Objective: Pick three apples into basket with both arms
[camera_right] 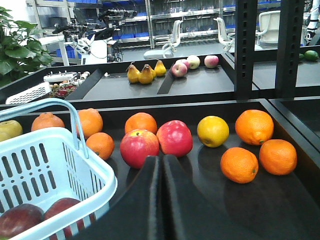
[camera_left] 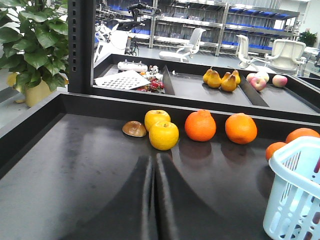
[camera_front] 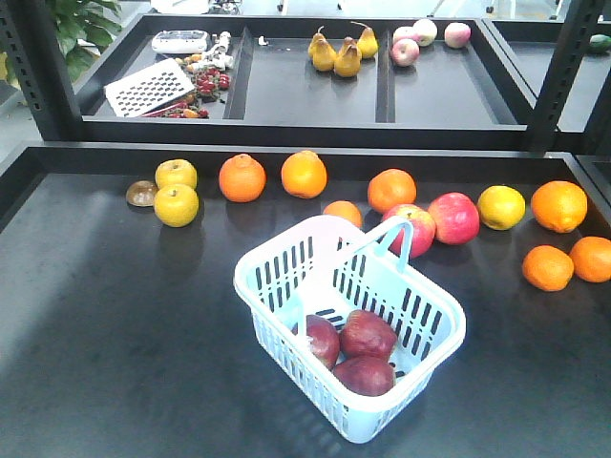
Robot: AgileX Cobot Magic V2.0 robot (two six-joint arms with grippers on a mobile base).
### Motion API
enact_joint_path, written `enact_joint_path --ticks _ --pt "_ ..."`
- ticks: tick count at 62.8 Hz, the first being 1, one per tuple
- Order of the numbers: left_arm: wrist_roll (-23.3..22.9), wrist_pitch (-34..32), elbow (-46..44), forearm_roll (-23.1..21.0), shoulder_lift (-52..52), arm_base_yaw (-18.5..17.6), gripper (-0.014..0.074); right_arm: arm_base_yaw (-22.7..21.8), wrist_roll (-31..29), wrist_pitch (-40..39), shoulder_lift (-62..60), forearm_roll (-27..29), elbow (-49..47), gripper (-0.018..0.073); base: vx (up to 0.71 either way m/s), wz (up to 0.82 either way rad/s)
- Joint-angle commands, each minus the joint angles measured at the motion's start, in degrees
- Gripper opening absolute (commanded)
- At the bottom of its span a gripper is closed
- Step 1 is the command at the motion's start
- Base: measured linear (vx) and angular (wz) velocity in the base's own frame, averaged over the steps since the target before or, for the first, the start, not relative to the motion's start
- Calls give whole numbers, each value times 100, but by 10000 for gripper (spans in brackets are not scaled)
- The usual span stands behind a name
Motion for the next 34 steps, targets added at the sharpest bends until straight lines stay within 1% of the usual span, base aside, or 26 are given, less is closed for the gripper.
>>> enact_joint_path --ticks 1,34 --pt "4 -387 52 0 -92 11 -6 -42 -22 -451 -79 -71 82 -4 0 0" --pt "4 -387 52 0 -92 11 -6 -42 -22 -444 -79 -71 82 -4 0 0"
